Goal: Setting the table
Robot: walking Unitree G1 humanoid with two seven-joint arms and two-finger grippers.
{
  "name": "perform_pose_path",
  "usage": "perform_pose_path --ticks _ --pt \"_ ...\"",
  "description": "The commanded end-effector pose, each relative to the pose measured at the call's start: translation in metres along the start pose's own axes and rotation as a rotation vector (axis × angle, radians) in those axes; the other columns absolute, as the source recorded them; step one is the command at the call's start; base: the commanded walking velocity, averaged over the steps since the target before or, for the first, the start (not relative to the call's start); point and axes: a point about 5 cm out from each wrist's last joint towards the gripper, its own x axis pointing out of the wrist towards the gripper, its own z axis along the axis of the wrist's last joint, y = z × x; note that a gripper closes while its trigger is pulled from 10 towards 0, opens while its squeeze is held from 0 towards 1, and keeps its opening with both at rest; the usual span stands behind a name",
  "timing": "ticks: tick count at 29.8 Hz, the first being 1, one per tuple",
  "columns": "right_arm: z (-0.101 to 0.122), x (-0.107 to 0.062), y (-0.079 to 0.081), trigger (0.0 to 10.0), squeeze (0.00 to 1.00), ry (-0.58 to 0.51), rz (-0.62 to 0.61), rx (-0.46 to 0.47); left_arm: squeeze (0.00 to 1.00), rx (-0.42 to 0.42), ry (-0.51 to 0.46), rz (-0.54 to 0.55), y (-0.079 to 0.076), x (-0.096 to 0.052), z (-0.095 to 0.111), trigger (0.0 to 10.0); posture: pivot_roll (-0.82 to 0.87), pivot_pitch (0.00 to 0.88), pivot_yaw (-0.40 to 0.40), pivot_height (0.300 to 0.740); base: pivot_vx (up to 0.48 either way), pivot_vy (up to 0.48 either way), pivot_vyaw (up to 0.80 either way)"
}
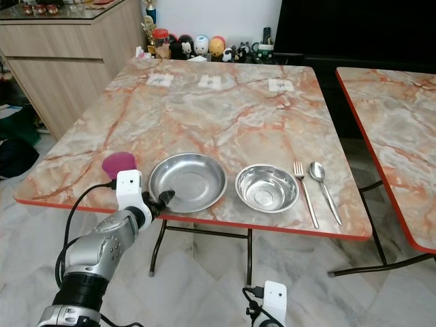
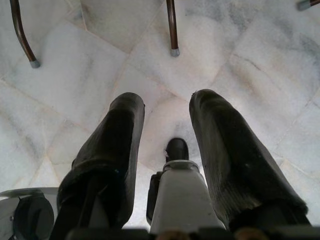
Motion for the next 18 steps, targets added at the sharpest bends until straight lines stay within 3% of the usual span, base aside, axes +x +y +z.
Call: perform_pose_path --ticks 1,12,18 --pt "-0.0019 -0.0004 0.0002 10.0 0.0 0.006 0.0 -0.003 0.0 -0.015 -0.004 0.021 0.0016 0.0028 0.001 10.0 0.08 0.019 -0.023 0.74 0.0 0.0 0.0" --pt "-0.0026 -0.0005 0.0 10.0 0.0 0.01 0.001 -0.007 0.0 -0.02 0.004 0.052 0.0005 0.0082 0.005 10.0 0.08 0.023 -0.025 0.74 0.0 0.0 0.0" --pt "-0.0033 -0.0006 0.0009 10.0 0.0 0.014 0.004 -0.008 0.0 0.025 0.028 0.061 -0.0021 0.0107 0.0063 10.0 0.08 0.026 -0.022 0.74 0.0 0.0 0.0"
